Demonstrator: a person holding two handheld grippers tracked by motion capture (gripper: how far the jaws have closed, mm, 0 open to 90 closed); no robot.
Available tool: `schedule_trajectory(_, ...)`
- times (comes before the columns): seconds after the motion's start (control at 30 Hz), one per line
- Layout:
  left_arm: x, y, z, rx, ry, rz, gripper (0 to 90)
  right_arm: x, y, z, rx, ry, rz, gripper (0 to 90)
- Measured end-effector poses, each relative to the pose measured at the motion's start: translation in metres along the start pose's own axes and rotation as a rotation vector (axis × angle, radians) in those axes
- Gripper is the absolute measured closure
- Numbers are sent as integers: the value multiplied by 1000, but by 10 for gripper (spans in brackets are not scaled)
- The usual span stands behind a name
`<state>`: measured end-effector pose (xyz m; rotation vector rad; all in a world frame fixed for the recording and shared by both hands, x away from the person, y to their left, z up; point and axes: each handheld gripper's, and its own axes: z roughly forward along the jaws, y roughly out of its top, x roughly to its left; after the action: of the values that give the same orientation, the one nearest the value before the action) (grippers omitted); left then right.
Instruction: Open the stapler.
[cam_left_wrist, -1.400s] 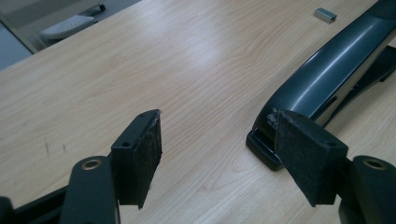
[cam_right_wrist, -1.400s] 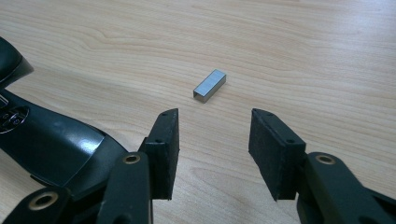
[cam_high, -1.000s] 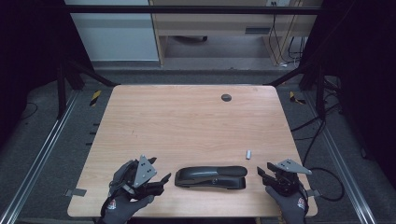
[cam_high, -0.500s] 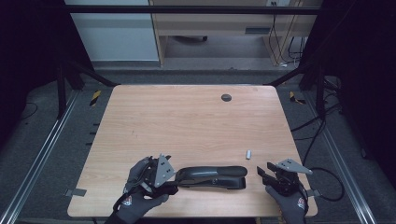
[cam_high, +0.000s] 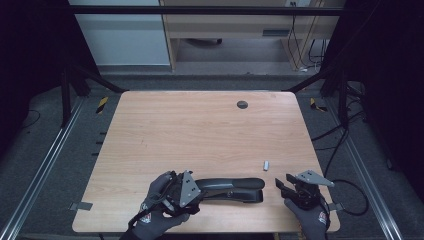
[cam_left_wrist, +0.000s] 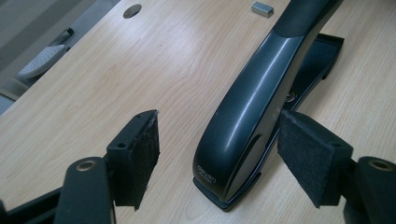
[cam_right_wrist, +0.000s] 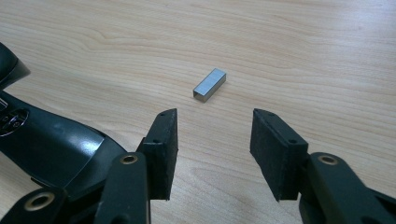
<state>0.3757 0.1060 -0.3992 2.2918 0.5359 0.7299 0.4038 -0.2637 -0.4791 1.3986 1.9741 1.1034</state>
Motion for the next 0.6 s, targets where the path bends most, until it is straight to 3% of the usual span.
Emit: schedule_trajectory(0.6,-24,16,16,31,23,103,281,0,0,0,-3,-2,2,525)
